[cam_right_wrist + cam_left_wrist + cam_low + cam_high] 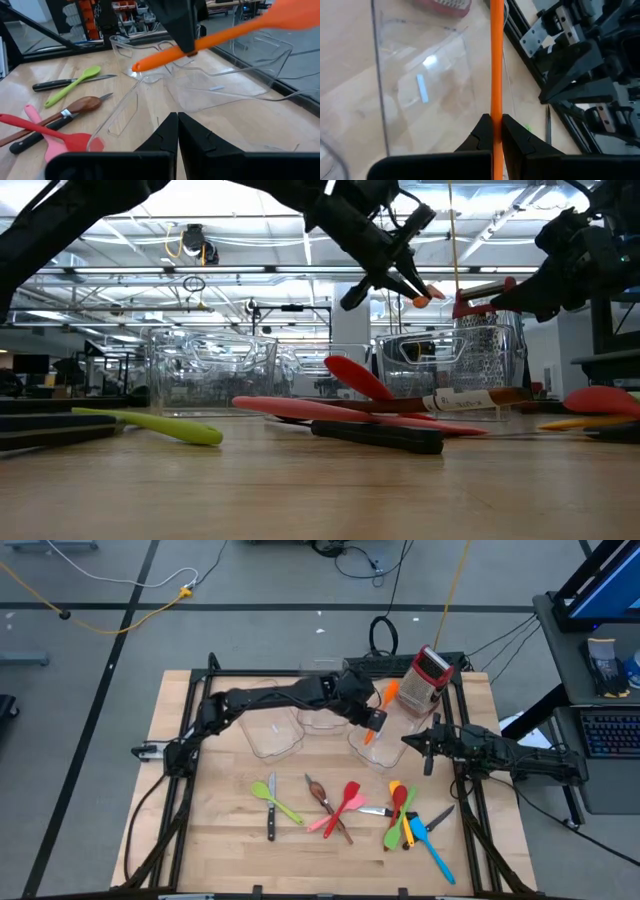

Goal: Pick & Place Kitchen Items
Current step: Put the orange spatula in the middle bin

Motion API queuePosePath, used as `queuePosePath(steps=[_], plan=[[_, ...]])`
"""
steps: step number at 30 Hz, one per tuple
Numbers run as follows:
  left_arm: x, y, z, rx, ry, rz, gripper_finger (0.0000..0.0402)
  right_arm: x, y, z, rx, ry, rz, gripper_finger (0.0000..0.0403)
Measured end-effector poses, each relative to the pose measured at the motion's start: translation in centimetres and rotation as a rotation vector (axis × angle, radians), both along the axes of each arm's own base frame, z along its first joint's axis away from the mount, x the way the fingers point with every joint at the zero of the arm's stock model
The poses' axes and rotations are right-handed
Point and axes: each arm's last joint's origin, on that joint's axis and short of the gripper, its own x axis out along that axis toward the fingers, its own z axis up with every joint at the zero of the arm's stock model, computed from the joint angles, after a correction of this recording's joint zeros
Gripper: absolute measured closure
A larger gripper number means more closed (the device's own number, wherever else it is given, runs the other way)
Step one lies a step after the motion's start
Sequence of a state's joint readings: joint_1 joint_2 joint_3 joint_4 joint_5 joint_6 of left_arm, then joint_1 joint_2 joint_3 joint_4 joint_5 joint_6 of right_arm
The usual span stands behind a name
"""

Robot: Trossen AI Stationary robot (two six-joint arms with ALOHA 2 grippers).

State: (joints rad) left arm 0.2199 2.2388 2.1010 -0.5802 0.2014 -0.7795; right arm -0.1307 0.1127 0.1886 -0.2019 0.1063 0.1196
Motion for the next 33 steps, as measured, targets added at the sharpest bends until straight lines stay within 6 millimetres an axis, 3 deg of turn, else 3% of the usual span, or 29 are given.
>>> queuePosePath(steps=[13, 22, 33], plan=[[1.4, 1.0, -3.1, 0.015, -0.01, -0.042, 0.0397, 0.0, 0.0, 0.0, -0.001, -0.003, -0.001, 0.0399], [2.3, 1.3, -6.8, -0.012, 0.053, -0.064, 0.0394, 0.0, 0.0, 0.0, -0.001, -0.003, -0.001, 0.0399], [2.4, 1.3, -6.7, 0.043, 0.039, -0.1, 0.0382, 0.0, 0.0, 0.0, -0.001, -0.002, -0.001, 0.0399]])
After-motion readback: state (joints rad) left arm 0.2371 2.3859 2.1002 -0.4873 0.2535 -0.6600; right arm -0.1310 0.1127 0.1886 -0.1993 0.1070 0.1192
